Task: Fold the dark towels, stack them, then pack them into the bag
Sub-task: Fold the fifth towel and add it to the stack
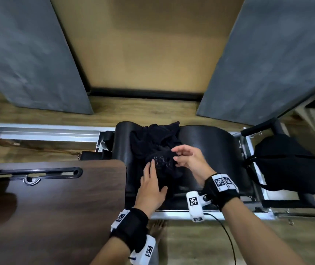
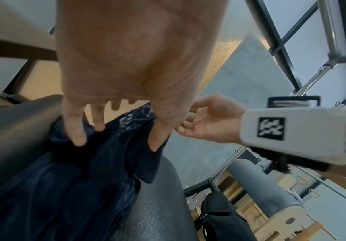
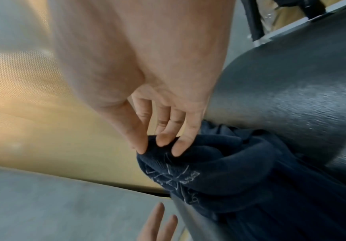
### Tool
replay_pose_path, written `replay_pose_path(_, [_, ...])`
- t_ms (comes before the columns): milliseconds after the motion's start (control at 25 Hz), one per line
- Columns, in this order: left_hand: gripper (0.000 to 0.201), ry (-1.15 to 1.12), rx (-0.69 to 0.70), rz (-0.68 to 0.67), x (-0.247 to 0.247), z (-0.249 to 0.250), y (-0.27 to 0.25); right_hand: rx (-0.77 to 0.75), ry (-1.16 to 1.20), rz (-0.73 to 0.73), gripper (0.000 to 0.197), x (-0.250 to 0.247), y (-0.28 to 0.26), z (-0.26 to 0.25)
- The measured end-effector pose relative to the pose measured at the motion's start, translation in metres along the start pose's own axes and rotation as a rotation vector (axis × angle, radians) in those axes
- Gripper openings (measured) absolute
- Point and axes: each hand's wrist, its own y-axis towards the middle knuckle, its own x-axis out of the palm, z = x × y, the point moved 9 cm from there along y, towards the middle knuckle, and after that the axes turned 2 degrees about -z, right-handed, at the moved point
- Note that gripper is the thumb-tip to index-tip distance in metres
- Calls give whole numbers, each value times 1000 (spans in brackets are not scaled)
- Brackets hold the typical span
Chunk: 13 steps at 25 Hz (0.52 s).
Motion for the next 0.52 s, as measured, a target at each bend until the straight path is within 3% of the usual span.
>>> replay_pose_path(120, [105, -96, 212, 88, -29, 37, -4, -139, -19, -105, 31, -1, -28, -61])
replay_pose_path(200, [86, -127, 320, 150, -49, 63, -9, -223, -23, -132, 31, 0, -45, -94])
replay_pose_path(360, [27, -300, 532, 256, -90, 113, -40, -400, 28, -84, 29, -5, -92, -149])
replay_pose_path(520, [17, -367, 626, 323, -117, 147, -83, -532, -74, -111, 55, -4, -151, -174])
